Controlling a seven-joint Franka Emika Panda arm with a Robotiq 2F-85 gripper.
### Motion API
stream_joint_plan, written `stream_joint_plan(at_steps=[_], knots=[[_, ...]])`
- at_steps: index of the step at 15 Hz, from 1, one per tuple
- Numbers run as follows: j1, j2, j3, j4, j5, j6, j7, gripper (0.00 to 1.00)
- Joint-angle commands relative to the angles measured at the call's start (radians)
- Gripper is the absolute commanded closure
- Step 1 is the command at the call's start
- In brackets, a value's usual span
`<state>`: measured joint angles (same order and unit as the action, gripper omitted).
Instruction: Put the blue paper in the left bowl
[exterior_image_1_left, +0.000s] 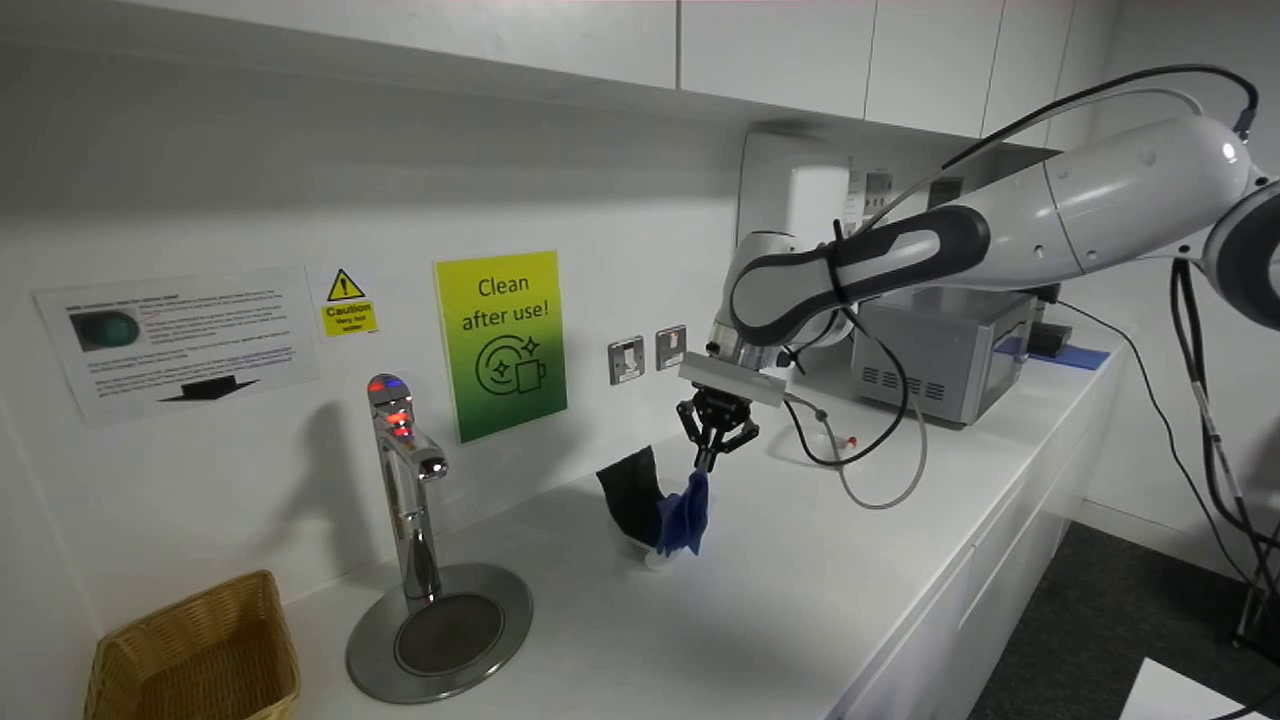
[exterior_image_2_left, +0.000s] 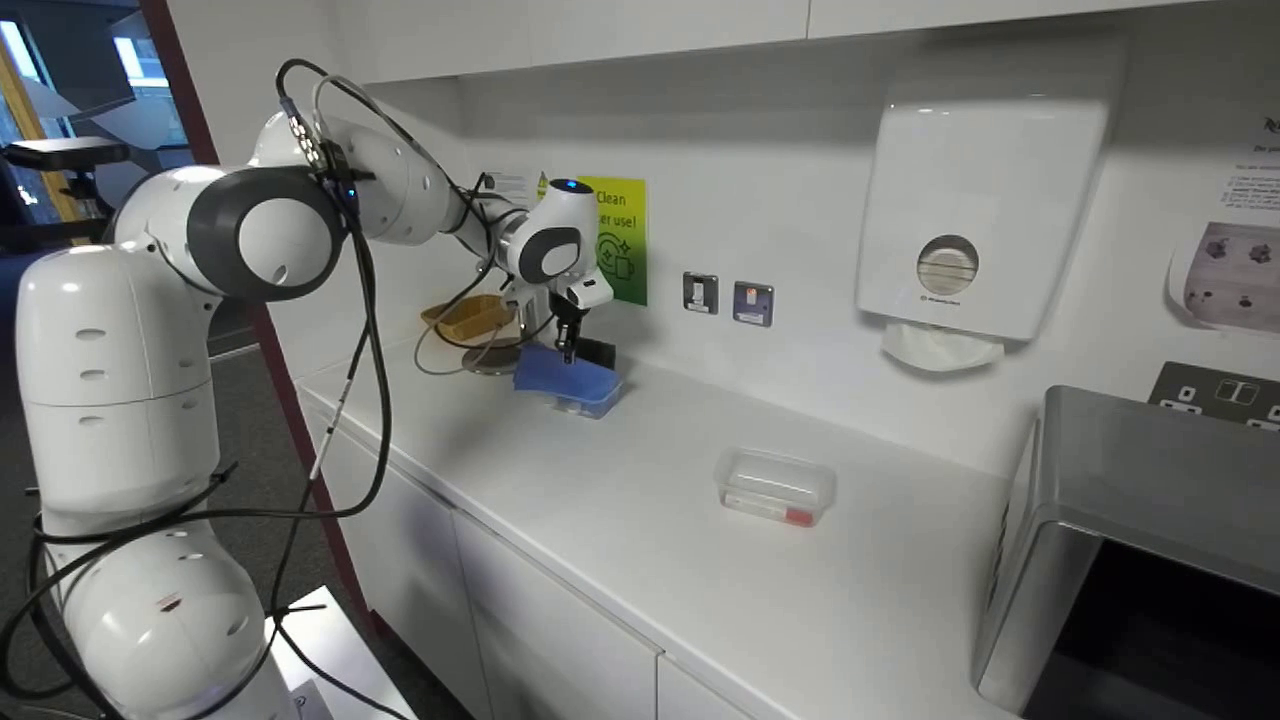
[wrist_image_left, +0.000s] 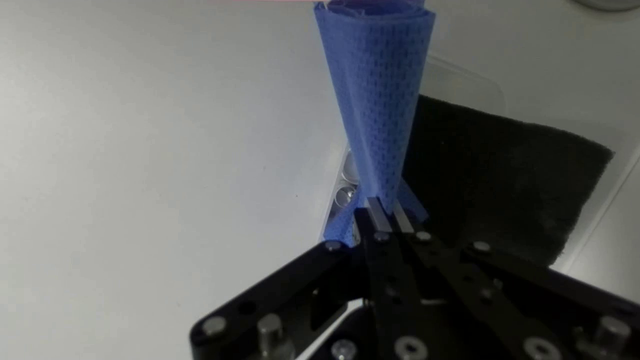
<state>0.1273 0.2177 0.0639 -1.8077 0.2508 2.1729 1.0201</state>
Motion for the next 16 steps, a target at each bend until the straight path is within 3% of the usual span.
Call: stream_joint_plan(at_steps=[1, 16], knots=[[-0.007, 0.039, -0.012, 0.078, -0.004, -0.081, 0.035, 0.99], [0.018, 0.084, -0.037, 0.097, -0.105, 0.088, 0.121, 0.99]])
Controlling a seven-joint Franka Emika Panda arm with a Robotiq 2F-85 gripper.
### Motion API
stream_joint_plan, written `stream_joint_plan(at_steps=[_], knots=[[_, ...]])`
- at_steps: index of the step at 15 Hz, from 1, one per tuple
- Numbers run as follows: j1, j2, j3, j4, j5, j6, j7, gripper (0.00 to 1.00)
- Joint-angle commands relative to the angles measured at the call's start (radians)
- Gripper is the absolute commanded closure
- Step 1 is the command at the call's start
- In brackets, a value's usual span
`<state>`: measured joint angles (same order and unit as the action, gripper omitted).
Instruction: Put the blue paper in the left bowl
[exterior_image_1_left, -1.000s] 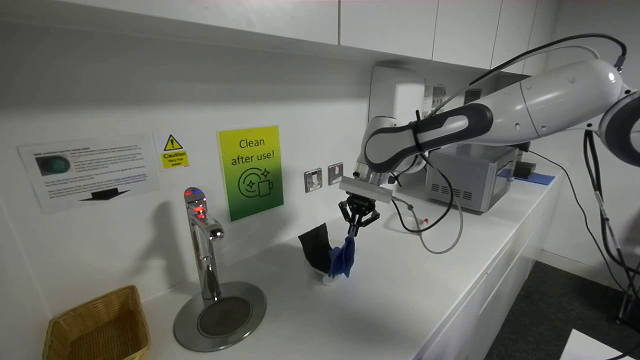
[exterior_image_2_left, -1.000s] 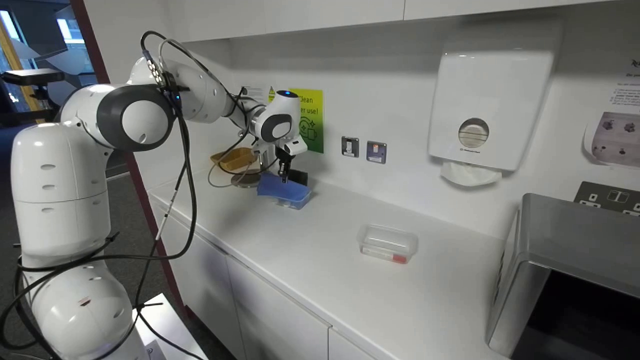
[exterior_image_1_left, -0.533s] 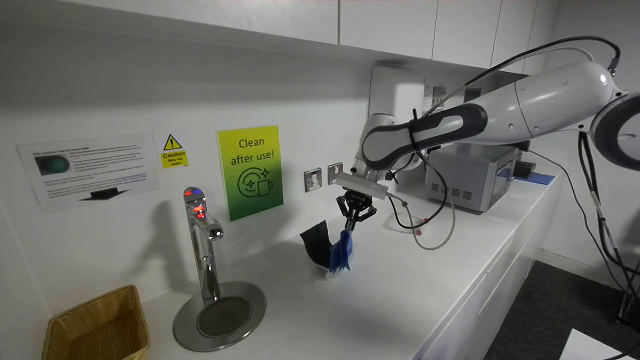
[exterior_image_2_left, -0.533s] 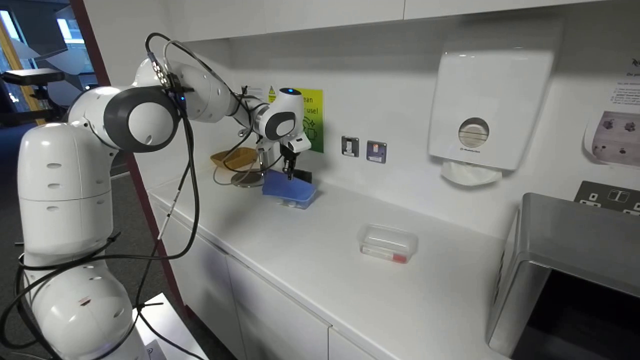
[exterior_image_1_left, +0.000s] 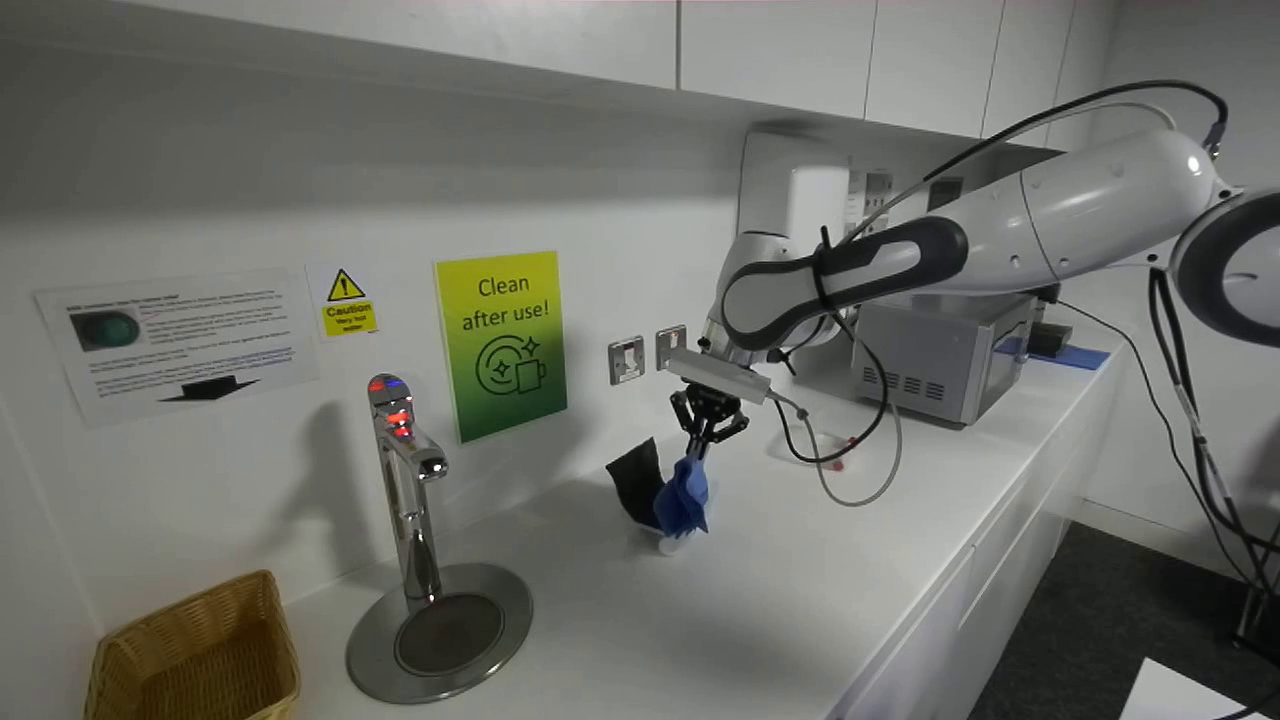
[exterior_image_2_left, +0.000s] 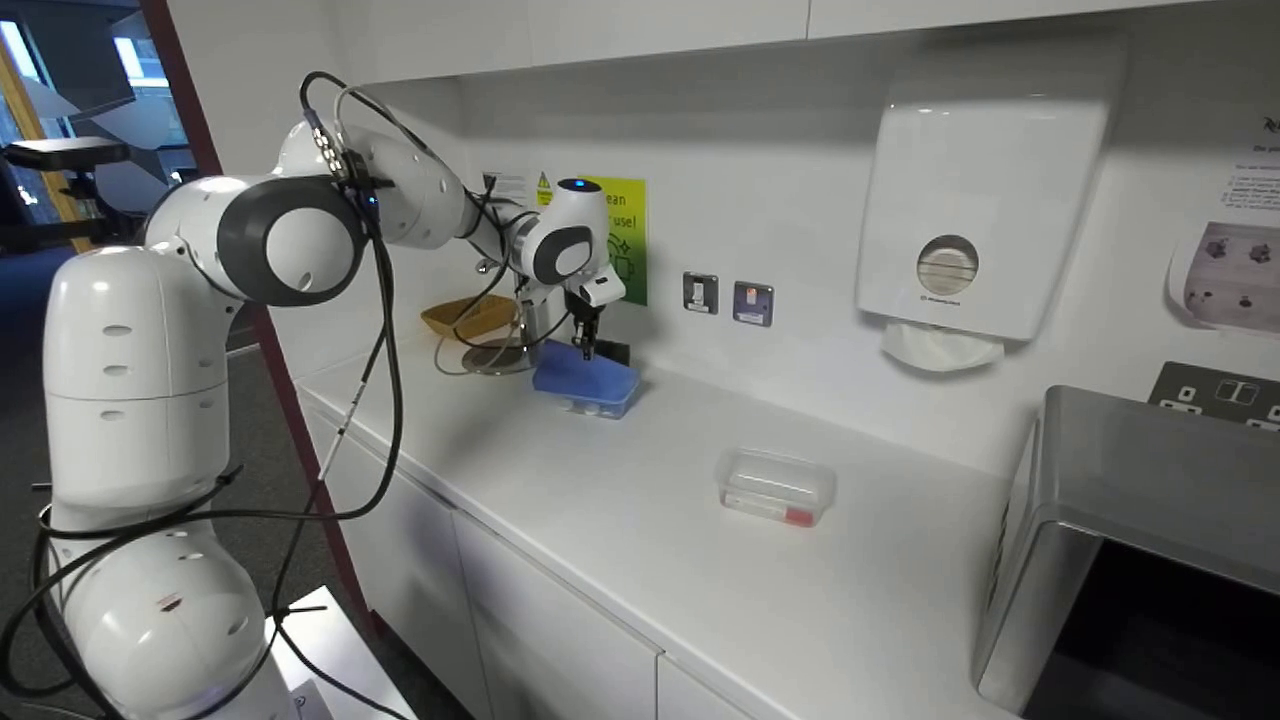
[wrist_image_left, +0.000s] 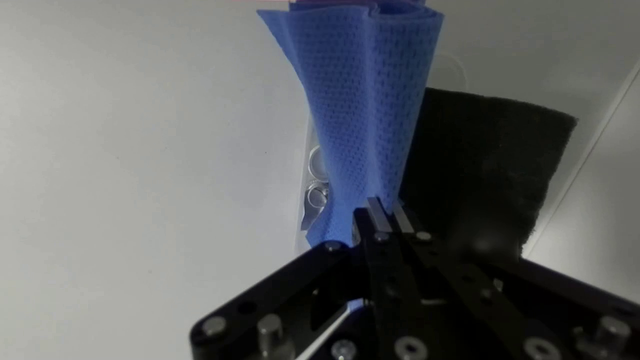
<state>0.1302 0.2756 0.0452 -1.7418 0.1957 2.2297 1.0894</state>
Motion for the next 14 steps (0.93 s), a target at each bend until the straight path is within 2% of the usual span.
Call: stream_joint_plan(at_steps=[1, 8, 14], knots=[[0.019, 0.032, -0.022, 0.029, -0.073, 0.051, 0.068, 0.99], [0.039, 0.058, -0.042, 0.033, -0.188, 0.107, 0.166, 0.99], [0.072, 0.073, -0.08, 0.032, -0.331, 0.185, 0.319, 0.99]])
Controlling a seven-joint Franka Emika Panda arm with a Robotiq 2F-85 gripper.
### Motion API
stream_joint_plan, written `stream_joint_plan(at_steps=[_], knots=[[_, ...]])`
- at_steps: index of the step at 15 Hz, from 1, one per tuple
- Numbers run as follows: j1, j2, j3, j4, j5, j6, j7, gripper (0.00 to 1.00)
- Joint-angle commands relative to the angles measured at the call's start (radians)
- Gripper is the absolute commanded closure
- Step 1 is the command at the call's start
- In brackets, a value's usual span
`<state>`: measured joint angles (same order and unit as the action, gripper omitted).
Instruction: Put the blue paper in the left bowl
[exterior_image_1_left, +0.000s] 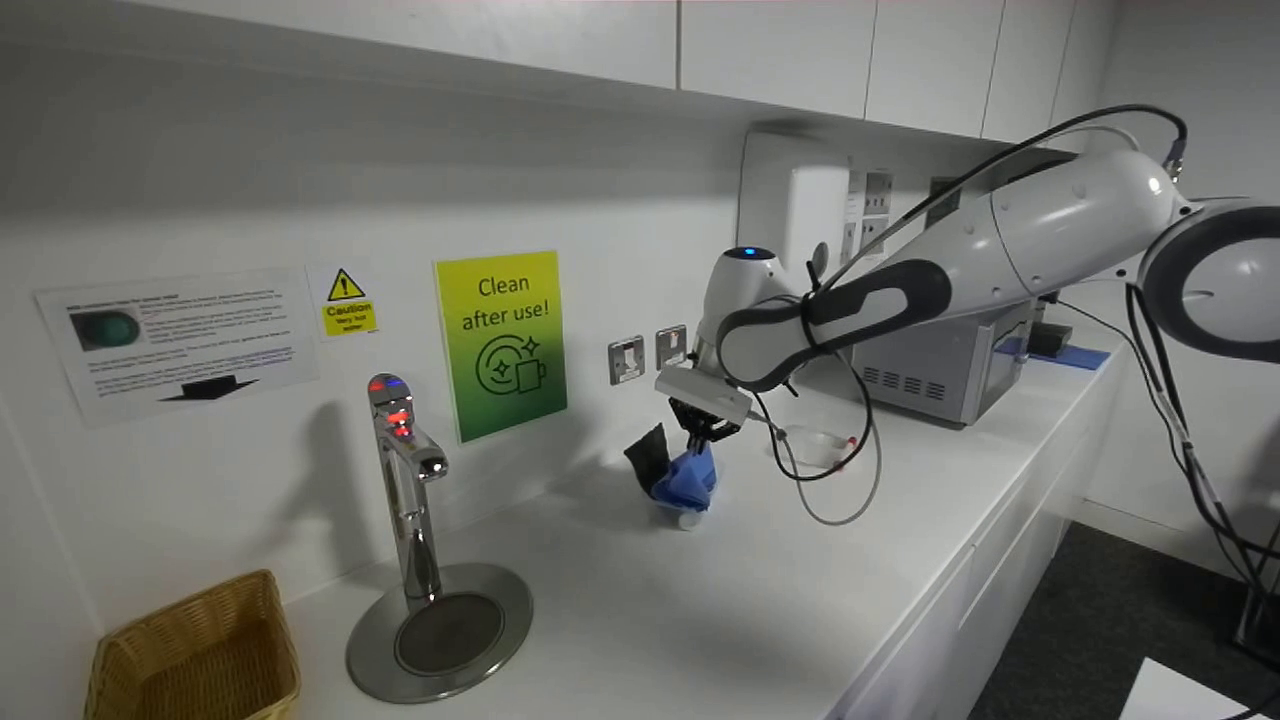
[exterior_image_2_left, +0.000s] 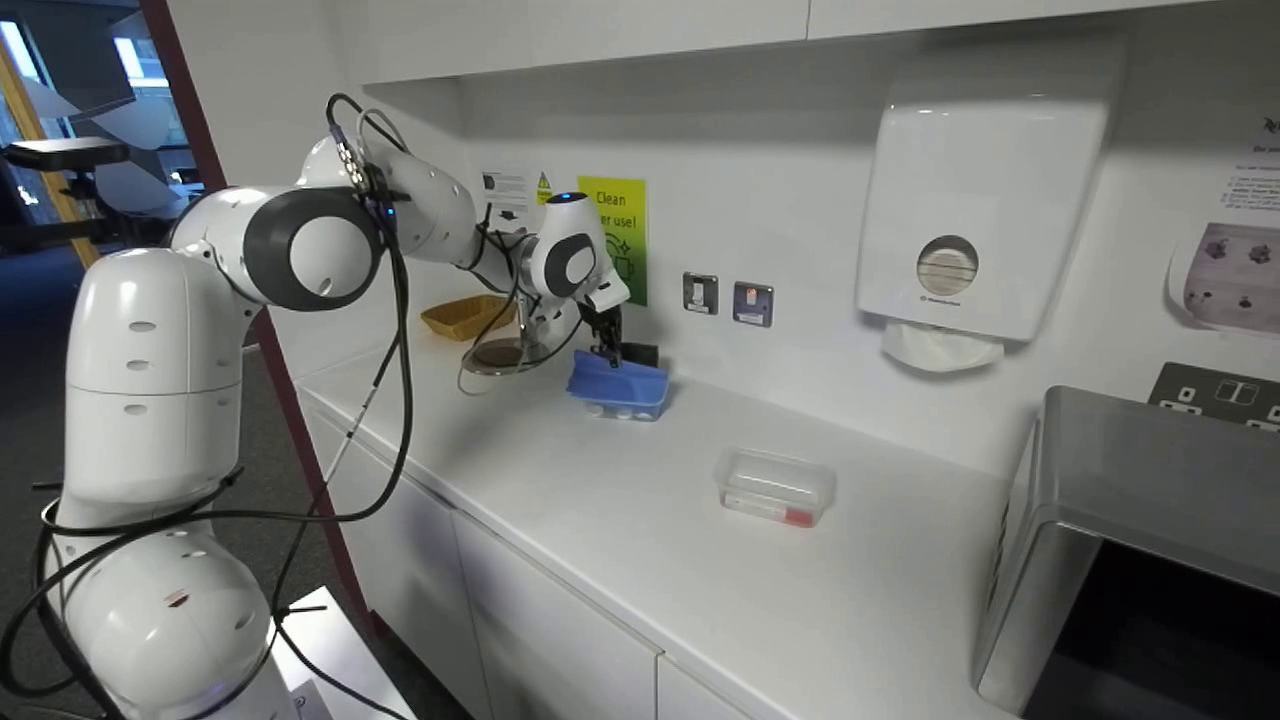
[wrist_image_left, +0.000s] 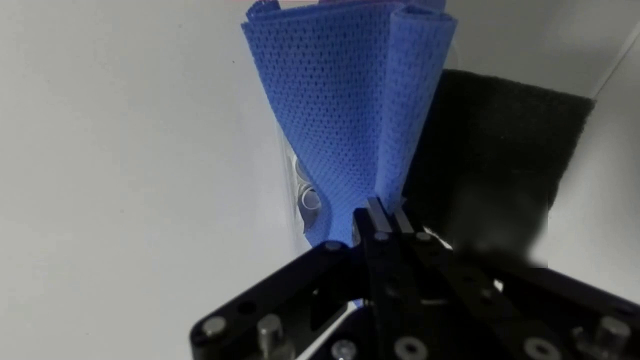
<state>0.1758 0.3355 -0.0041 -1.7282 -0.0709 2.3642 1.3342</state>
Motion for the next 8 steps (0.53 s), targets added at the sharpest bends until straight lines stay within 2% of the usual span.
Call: stream_joint_plan(at_steps=[1, 2, 3, 4, 8], knots=[[0.032, 0.015, -0.038, 0.017, -0.088, 0.072, 0.1, 0.99], [0.036, 0.017, -0.043, 0.016, -0.107, 0.093, 0.12, 0.99], [0.037, 0.019, -0.044, 0.014, -0.117, 0.111, 0.13, 0.76], [0.04, 0.022, -0.046, 0.013, -0.126, 0.122, 0.138, 0.71], [0.04, 0.028, -0.05, 0.012, -0.143, 0.142, 0.147, 0.42]])
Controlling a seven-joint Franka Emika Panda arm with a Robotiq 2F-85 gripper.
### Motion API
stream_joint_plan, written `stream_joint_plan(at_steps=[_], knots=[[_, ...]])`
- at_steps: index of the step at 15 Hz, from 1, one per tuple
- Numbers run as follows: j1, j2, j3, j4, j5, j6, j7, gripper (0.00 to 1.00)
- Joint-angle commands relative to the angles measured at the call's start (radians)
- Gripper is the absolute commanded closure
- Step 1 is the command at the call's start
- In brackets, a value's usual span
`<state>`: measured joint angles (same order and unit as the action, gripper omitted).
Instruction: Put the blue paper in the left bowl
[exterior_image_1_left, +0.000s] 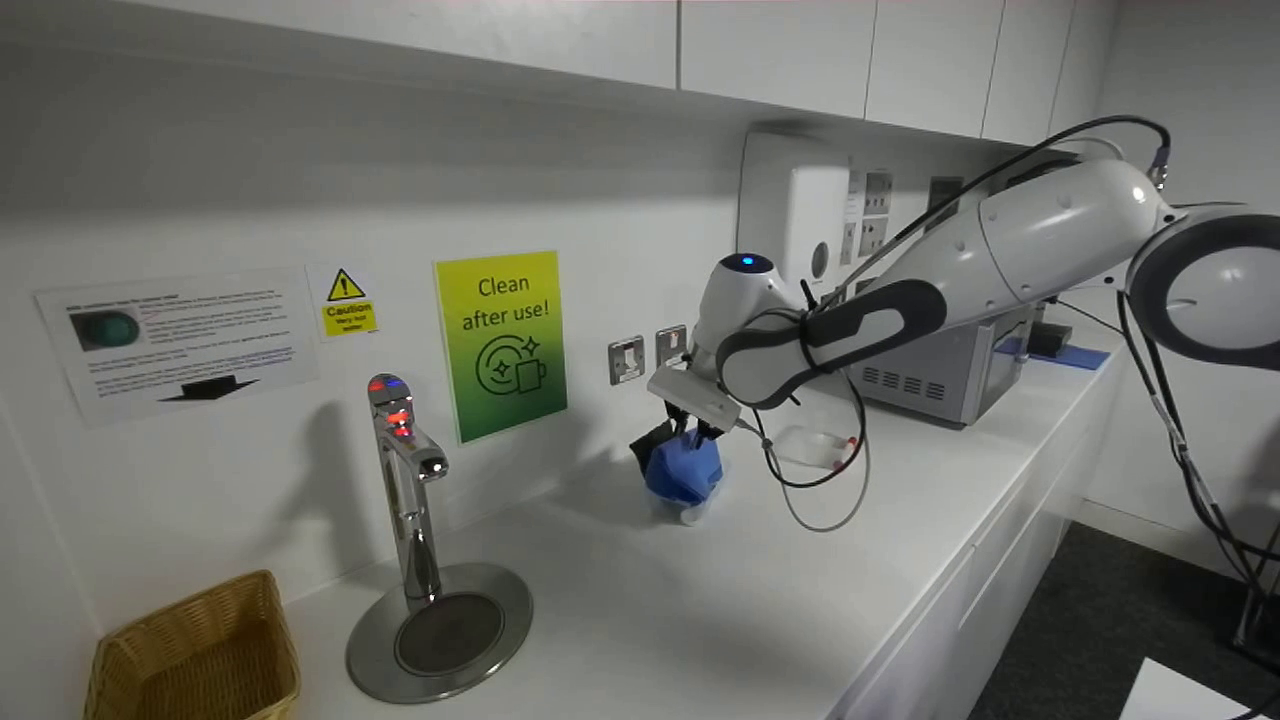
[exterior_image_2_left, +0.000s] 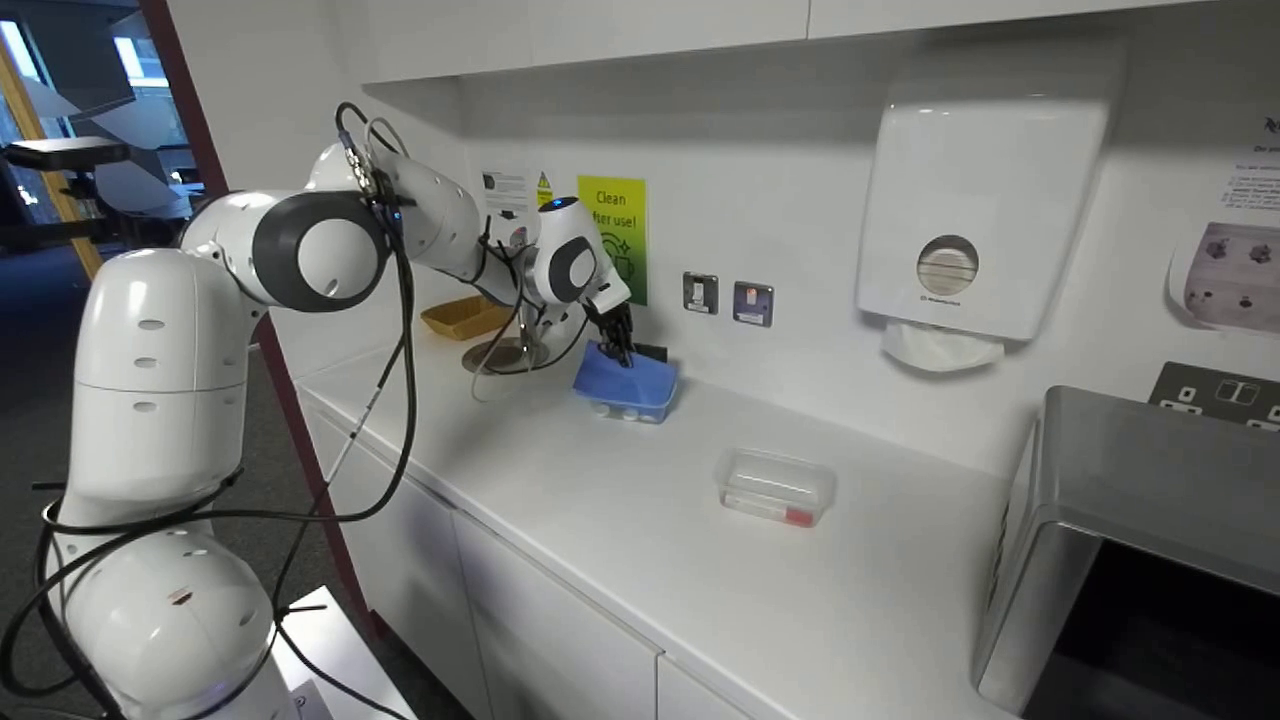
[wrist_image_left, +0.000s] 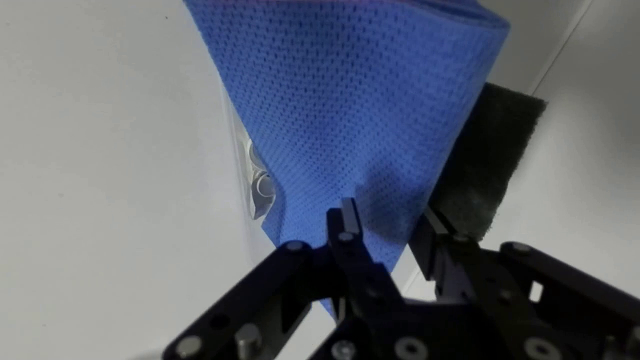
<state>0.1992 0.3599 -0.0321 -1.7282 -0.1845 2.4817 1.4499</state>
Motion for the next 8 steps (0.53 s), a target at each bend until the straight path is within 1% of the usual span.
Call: stream_joint_plan(at_steps=[1, 5, 6, 8], knots=[[0.016, 0.003, -0.022, 0.012, -0.03, 0.024, 0.031, 0.35], [0.016, 0.004, -0.024, 0.015, -0.034, 0.022, 0.032, 0.06], [0.018, 0.003, -0.027, 0.016, -0.039, 0.022, 0.037, 0.01], [0.022, 0.002, -0.032, 0.016, -0.053, 0.025, 0.045, 0.0]])
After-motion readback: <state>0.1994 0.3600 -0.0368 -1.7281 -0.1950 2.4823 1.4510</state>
